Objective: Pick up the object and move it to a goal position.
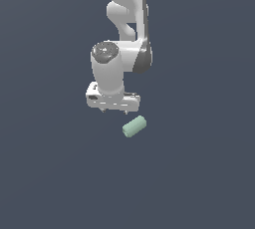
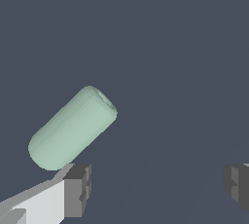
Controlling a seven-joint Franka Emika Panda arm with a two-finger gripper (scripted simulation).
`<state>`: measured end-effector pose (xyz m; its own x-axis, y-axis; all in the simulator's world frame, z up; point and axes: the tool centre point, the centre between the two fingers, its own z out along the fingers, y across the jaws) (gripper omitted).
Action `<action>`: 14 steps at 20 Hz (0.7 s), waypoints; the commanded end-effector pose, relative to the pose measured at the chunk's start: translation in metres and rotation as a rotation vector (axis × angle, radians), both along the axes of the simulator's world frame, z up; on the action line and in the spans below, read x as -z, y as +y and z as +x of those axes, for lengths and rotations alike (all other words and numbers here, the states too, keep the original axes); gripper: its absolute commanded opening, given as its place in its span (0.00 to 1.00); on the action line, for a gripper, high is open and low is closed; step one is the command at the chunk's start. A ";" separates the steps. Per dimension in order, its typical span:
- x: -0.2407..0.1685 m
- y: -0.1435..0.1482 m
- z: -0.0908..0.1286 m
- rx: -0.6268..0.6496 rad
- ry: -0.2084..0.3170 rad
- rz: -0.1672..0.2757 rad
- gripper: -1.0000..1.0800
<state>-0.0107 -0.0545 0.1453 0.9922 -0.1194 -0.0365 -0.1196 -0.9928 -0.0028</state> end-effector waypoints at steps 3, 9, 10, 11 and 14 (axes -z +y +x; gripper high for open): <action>0.000 0.000 0.001 0.002 -0.001 0.000 0.96; -0.005 0.002 0.009 0.025 -0.015 -0.001 0.96; -0.005 0.002 0.010 0.028 -0.016 -0.001 0.96; -0.006 0.002 0.011 0.029 -0.018 -0.001 0.96; -0.006 0.002 0.012 0.028 -0.018 -0.001 0.96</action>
